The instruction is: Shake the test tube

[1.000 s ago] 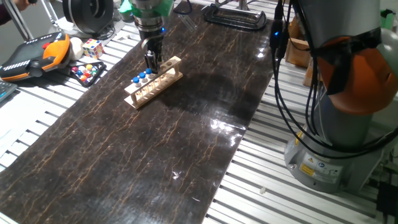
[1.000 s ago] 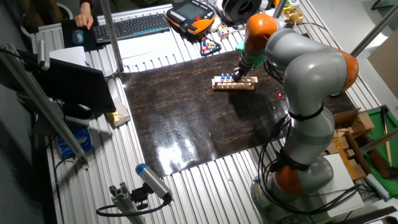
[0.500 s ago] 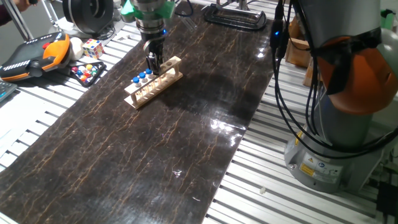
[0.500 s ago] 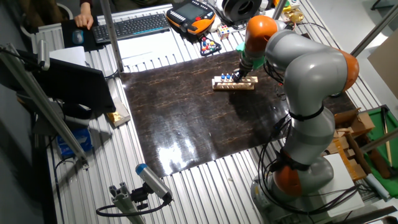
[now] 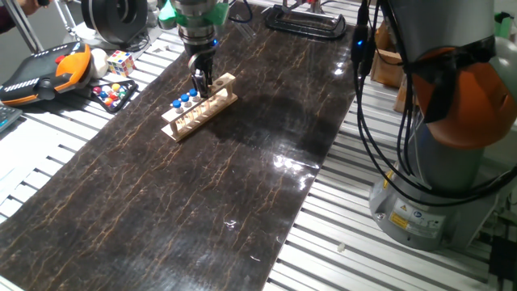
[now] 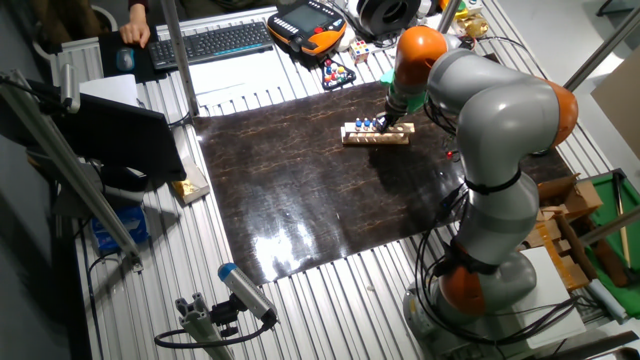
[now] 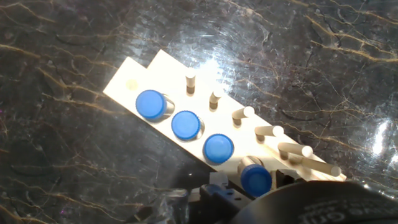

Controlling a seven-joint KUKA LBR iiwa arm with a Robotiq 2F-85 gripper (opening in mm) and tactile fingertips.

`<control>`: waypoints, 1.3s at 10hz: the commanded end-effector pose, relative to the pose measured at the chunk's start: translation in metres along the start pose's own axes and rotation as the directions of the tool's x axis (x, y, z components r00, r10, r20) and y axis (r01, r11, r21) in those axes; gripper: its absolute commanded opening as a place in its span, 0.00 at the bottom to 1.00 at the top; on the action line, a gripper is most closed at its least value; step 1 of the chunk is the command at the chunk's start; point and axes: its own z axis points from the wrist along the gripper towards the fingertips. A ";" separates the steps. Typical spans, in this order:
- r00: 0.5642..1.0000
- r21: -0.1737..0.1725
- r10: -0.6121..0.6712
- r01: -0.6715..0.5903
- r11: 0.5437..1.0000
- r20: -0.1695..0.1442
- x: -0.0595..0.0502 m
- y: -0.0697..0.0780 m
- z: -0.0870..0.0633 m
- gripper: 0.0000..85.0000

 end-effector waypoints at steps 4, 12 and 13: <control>1.000 0.004 -0.006 0.006 1.000 0.003 -0.001 0.000 -0.002 0.51; 1.000 0.000 -0.025 0.025 1.000 0.001 -0.005 -0.004 -0.013 0.01; 1.000 -0.002 -0.019 0.019 1.000 0.003 -0.005 -0.004 -0.015 0.01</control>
